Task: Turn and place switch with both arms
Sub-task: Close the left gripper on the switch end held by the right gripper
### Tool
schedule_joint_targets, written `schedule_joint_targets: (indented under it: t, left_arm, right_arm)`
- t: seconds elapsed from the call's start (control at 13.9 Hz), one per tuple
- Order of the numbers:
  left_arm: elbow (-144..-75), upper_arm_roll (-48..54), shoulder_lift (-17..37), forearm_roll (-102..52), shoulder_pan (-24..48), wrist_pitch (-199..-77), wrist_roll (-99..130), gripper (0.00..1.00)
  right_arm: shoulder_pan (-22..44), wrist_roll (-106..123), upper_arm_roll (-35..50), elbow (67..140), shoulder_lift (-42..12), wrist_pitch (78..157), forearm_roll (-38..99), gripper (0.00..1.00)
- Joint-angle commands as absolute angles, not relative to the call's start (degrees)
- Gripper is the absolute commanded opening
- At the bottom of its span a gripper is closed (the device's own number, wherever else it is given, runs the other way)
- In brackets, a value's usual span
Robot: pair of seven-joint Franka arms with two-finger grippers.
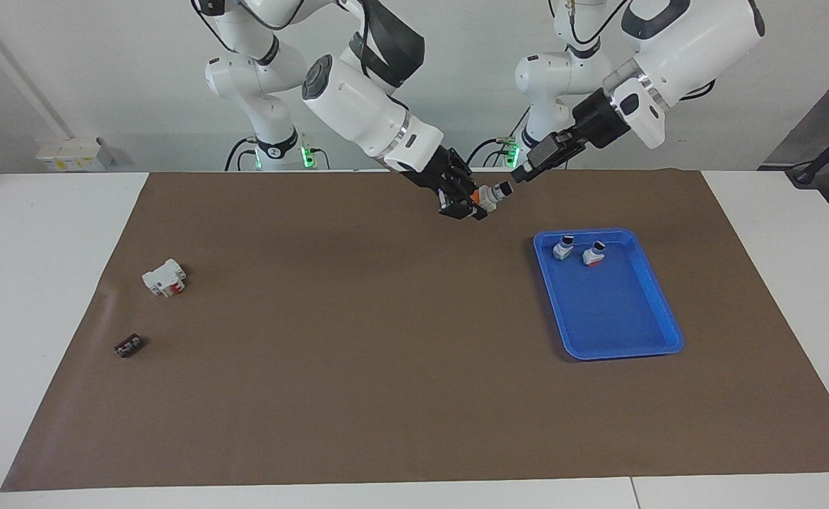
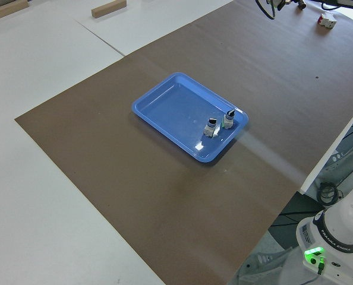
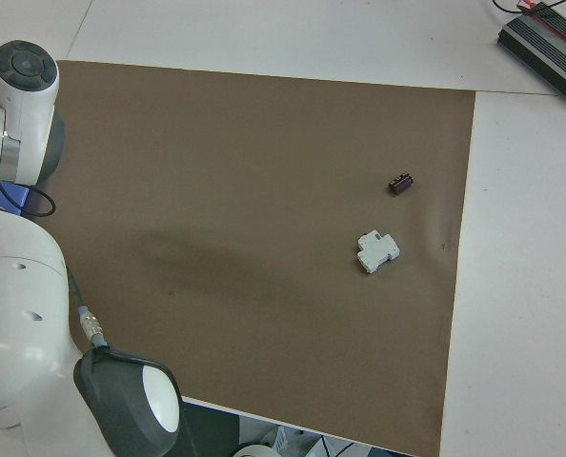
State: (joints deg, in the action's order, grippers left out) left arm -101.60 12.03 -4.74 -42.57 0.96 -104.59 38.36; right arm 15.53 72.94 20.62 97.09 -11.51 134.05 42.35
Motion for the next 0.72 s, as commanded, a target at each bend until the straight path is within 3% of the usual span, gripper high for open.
schedule_joint_targets:
  t: [0.0, 0.58, 0.65]
  left_arm:
    - [-102.4, 13.1, -4.4, -43.9, 0.3, -105.9, 39.0, 0.41]
    - [-101.9, 13.1, -4.6, -43.9, -0.3, -101.8, 38.9, 0.14]
    - [-101.8, 13.1, -4.7, -43.9, -0.4, -101.4, 39.0, 0.06]
  right_arm:
    - [15.5, 71.6, 20.8, 96.4, -11.7, 134.7, 41.7, 0.0]
    - [15.3, 70.8, 20.7, 96.4, -11.5, 134.6, 41.7, 0.0]
    - [15.3, 70.8, 20.7, 96.4, -11.5, 134.6, 41.7, 0.0]
